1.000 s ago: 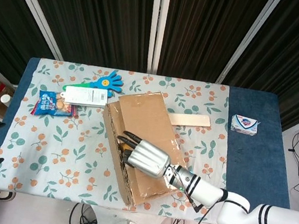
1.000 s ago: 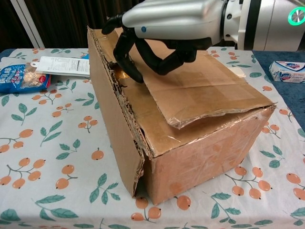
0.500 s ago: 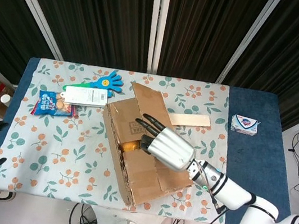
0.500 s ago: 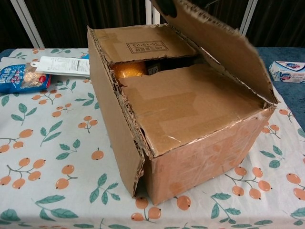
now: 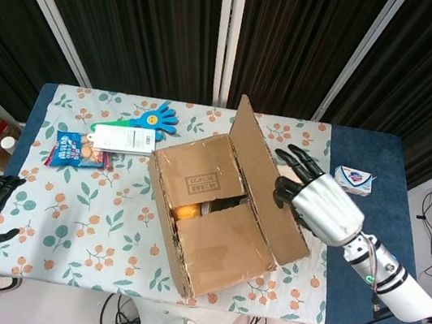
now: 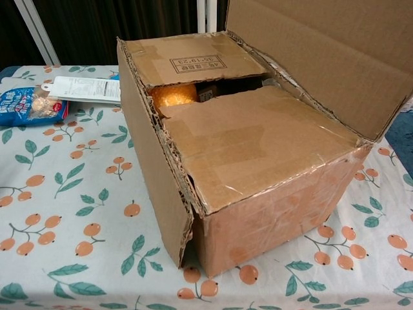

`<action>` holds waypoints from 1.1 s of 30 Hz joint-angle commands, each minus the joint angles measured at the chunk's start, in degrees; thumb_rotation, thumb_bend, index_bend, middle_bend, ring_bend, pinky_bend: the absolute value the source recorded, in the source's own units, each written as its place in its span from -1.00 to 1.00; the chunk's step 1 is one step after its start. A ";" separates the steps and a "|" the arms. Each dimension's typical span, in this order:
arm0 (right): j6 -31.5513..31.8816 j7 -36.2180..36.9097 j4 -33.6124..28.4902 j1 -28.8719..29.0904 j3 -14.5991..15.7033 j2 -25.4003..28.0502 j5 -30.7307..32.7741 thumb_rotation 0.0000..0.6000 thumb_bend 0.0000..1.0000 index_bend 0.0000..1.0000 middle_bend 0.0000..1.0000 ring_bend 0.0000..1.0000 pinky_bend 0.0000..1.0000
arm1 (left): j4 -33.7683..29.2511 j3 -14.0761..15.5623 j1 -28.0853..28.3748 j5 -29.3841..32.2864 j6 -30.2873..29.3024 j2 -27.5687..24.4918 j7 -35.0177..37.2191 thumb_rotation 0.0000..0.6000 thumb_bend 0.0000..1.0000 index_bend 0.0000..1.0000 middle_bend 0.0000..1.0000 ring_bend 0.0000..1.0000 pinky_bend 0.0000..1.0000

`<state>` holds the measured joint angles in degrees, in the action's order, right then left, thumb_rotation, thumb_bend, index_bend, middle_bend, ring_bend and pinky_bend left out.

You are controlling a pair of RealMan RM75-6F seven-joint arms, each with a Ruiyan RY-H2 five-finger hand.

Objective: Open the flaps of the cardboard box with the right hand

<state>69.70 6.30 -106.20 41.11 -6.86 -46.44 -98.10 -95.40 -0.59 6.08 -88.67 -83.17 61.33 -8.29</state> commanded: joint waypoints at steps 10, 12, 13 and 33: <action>11.10 13.96 12.65 -10.35 1.99 2.08 0.87 1.00 1.00 -0.01 -0.25 -0.98 -1.00 | -2.00 -0.43 1.42 0.69 1.76 0.52 -2.77 1.00 -1.00 -0.66 -0.65 -0.68 -0.50; 12.33 13.75 13.33 -11.26 2.00 1.73 0.38 1.00 1.00 -0.22 -0.34 -0.98 -1.00 | -2.06 -0.48 1.66 0.54 1.88 0.85 -2.96 1.00 -1.00 -0.66 -0.65 -0.68 -0.50; 12.89 13.63 13.45 -11.68 1.99 1.54 0.25 1.00 1.00 -0.29 -0.36 -0.99 -1.00 | -2.08 -0.51 1.78 0.42 1.93 0.94 -3.04 1.00 -1.00 -0.66 -0.65 -0.68 -0.50; -7.46 -31.54 -4.08 -2.74 -3.64 -17.40 17.23 1.00 -0.51 -1.00 -1.00 -1.00 -1.00 | -1.89 0.19 0.56 -0.80 -1.05 0.27 -1.28 1.00 -1.00 -0.66 -0.65 -0.68 -0.50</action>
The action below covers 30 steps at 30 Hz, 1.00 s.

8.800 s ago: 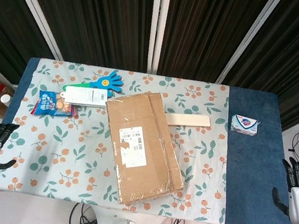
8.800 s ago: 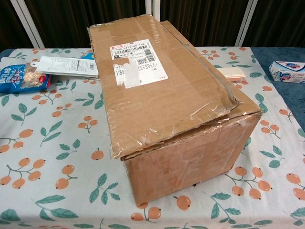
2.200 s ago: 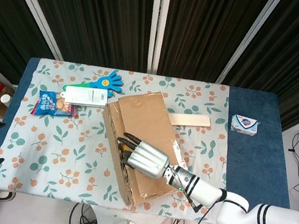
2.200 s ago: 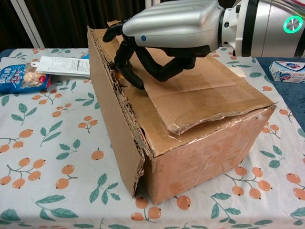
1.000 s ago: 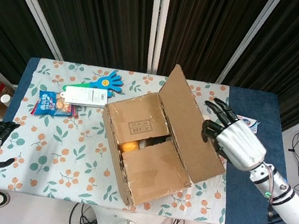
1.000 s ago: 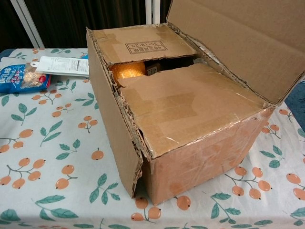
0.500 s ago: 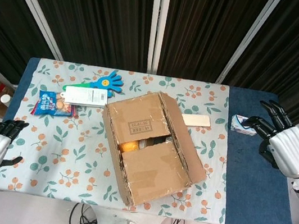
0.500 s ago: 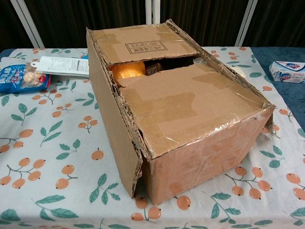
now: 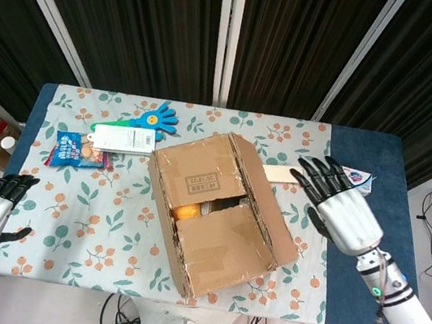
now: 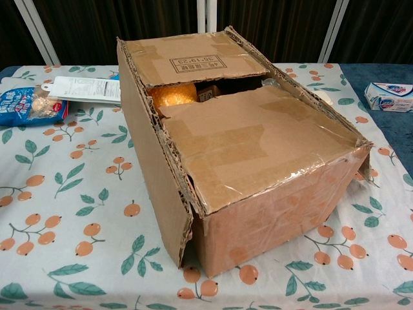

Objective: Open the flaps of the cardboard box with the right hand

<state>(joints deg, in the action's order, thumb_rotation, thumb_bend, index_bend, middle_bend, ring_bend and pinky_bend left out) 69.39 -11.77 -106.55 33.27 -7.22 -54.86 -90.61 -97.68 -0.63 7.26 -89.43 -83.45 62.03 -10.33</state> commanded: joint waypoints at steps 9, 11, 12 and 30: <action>-8.78 -28.23 1.77 12.04 -6.35 -24.78 23.98 1.00 -0.82 -1.00 -1.00 -1.00 -1.00 | 3.21 0.67 -2.34 0.46 -2.56 -0.96 4.78 1.00 -1.00 -0.66 -0.65 -0.68 -0.50; -8.61 -29.94 3.69 13.16 -6.47 -27.38 25.50 1.00 -0.82 -1.00 -1.00 -1.00 -1.00 | 3.90 0.69 -2.44 0.51 -2.57 -0.82 5.54 1.00 -1.00 -0.65 -0.65 -0.68 -0.50; -8.43 -30.42 4.56 13.58 -6.56 -28.43 25.93 1.00 -0.83 -1.00 -1.00 -1.00 -1.00 | 4.18 0.70 -2.46 0.54 -2.54 -0.79 5.82 1.00 -1.00 -0.66 -0.65 -0.68 -0.50; -7.46 -30.45 16.85 22.16 -14.16 -37.75 27.80 1.00 -0.70 -1.00 -1.00 -1.00 -1.00 | 7.79 -0.10 -3.44 1.60 -3.87 -0.97 10.34 1.00 -1.00 -0.66 -0.65 -0.68 -0.50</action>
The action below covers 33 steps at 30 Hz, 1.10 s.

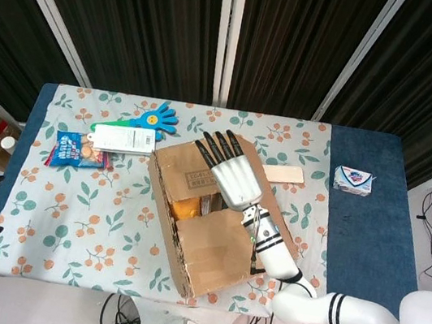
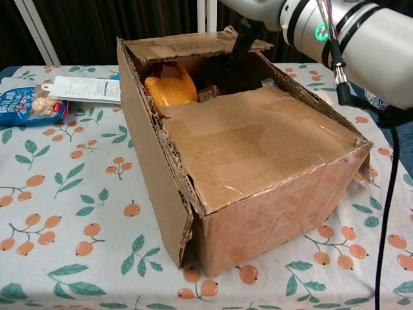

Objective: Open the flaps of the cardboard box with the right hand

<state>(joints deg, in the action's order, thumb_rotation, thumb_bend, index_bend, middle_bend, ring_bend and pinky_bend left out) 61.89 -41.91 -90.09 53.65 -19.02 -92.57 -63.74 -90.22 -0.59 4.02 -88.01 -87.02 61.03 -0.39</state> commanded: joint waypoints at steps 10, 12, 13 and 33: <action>-1.76 -4.50 11.67 13.79 -11.72 -3.81 6.68 1.00 -0.68 -1.00 -1.00 -1.00 -1.00 | 1.07 -0.38 -0.86 0.76 -0.81 -0.89 1.45 1.00 -1.00 -0.66 -0.65 -0.68 -0.50; -1.43 -4.56 18.21 17.24 -13.47 -6.54 7.52 1.00 -0.68 -1.00 -1.00 -1.00 -1.00 | 0.76 -0.47 -1.05 0.93 -1.03 -1.27 1.57 1.00 -1.00 -0.66 -0.65 -0.68 -0.50; -1.17 -4.34 21.01 18.60 -14.25 -7.90 8.13 1.00 -0.68 -1.00 -1.00 -1.00 -1.00 | 0.61 -0.49 -1.08 1.05 -0.97 -1.44 1.55 1.00 -1.00 -0.66 -0.65 -0.68 -0.50; -5.00 9.47 6.12 14.08 -8.42 3.87 3.69 1.00 -0.56 -1.00 -0.96 -1.00 -1.00 | -1.42 -0.74 -0.69 1.16 0.14 -1.93 0.03 1.00 -1.00 -0.65 -0.65 -0.68 -0.50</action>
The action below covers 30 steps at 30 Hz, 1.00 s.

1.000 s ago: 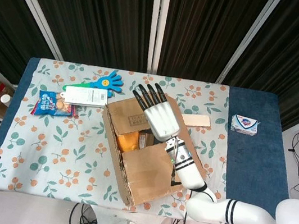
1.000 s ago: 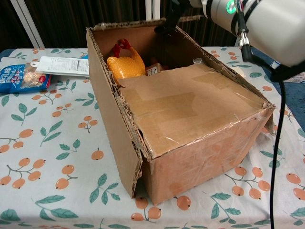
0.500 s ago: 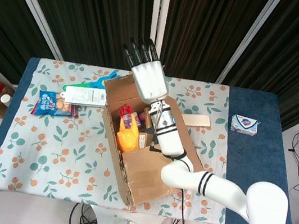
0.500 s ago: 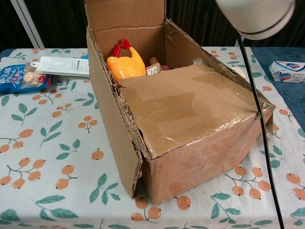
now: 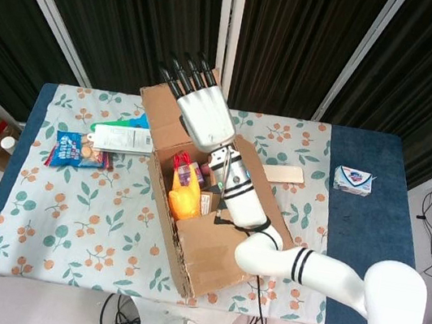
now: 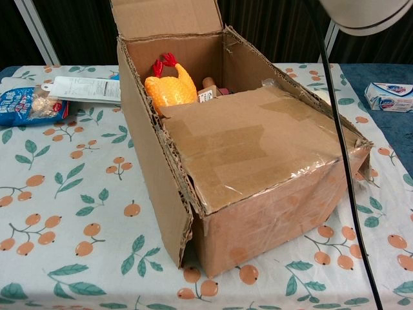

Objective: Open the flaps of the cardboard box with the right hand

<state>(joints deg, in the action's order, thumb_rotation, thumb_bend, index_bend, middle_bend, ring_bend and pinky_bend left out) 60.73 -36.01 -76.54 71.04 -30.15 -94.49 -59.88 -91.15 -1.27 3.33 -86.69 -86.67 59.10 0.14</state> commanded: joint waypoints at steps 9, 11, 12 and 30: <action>-19.40 7.64 -26.70 -8.31 9.63 26.29 8.18 1.00 0.85 -0.40 -0.43 -1.00 -1.00 | -1.55 0.20 0.28 -0.04 0.80 0.09 -2.10 1.00 -1.00 -0.65 -0.65 -0.68 -0.50; -21.42 7.98 -29.34 -8.42 11.32 29.59 11.65 1.00 0.92 -0.27 -0.36 -1.00 -1.00 | -1.49 0.11 0.34 -0.13 0.70 0.47 -2.29 1.00 -1.00 -0.65 -0.65 -0.68 -0.50; -22.46 8.05 -30.38 -8.27 12.36 31.12 13.27 1.00 0.96 -0.22 -0.34 -1.00 -1.00 | -1.46 0.08 0.39 -0.13 0.75 0.66 -2.26 1.00 -1.00 -0.65 -0.65 -0.68 -0.50; -29.15 15.34 -31.46 -5.77 20.51 32.86 14.87 1.00 1.00 -0.33 -0.35 -1.00 -1.00 | -1.02 0.45 0.17 -0.03 1.04 1.11 -1.99 1.00 -1.00 -0.65 -0.65 -0.68 -0.50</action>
<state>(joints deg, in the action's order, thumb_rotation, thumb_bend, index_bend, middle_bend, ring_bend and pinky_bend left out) 31.73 -20.81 -108.21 65.05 -10.08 -61.40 -44.66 -92.26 -0.85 3.56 -86.68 -85.55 60.14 -1.95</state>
